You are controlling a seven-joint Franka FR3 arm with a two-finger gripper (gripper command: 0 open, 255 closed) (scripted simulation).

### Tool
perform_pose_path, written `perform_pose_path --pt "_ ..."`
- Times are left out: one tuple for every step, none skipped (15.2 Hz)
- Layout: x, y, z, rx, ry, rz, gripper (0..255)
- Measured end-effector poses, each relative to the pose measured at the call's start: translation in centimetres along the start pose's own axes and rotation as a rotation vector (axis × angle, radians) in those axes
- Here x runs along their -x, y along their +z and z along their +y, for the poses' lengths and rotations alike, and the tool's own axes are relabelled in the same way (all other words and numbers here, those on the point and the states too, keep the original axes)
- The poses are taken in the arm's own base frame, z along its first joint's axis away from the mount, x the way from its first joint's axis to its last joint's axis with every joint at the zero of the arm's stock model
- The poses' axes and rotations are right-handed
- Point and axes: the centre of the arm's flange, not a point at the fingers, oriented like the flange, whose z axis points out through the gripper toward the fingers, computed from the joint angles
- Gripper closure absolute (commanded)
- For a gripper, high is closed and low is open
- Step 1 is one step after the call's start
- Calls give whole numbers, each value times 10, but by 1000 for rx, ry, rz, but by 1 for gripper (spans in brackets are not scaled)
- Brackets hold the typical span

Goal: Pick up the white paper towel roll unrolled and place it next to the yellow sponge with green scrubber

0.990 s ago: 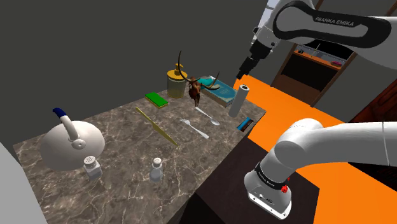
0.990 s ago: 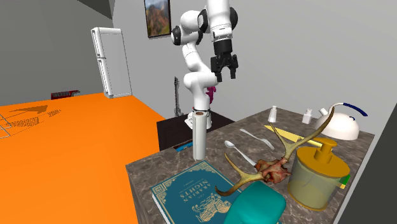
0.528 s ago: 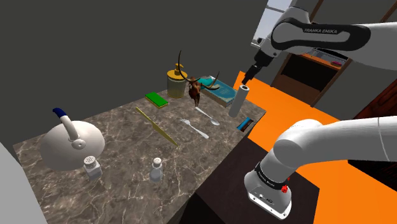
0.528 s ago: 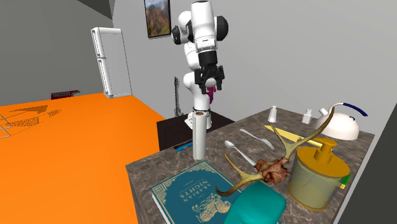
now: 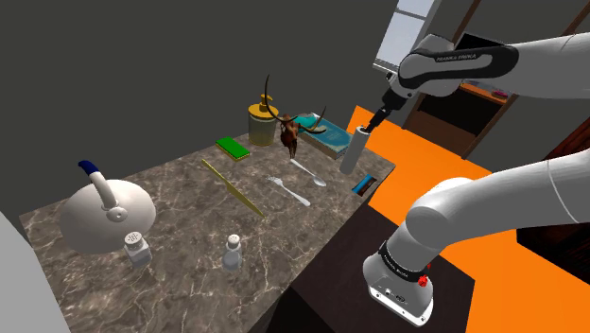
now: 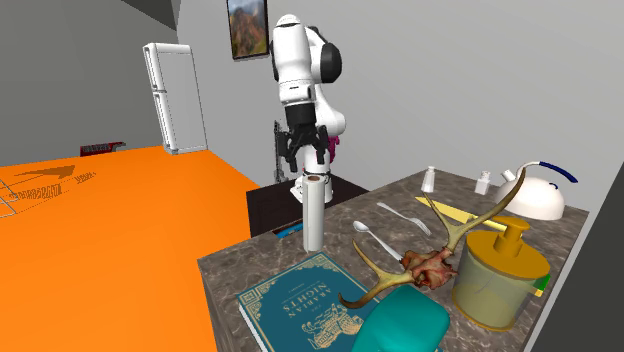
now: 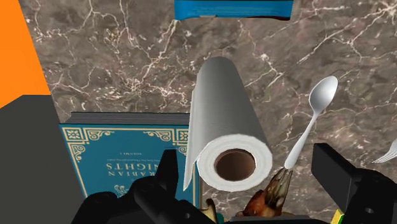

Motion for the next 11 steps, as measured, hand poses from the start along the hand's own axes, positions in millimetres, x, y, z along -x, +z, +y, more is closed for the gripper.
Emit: perform_pose_path --pt "1 6 2 1 0 0 0" --pt "3 10 3 1 -1 0 0" --pt "4 16 3 1 -1 0 0" --pt "4 21 2 1 -1 0 0" --pt "4 26 2 1 -1 0 0" --pt "5 33 3 1 -1 0 0" --pt "5 36 3 1 -1 0 0" --pt "4 38 3 2 -1 0 0" --pt "4 39 3 2 -1 0 0" --pt "4 39 3 2 -1 0 0" --pt "4 39 3 2 -1 0 0"
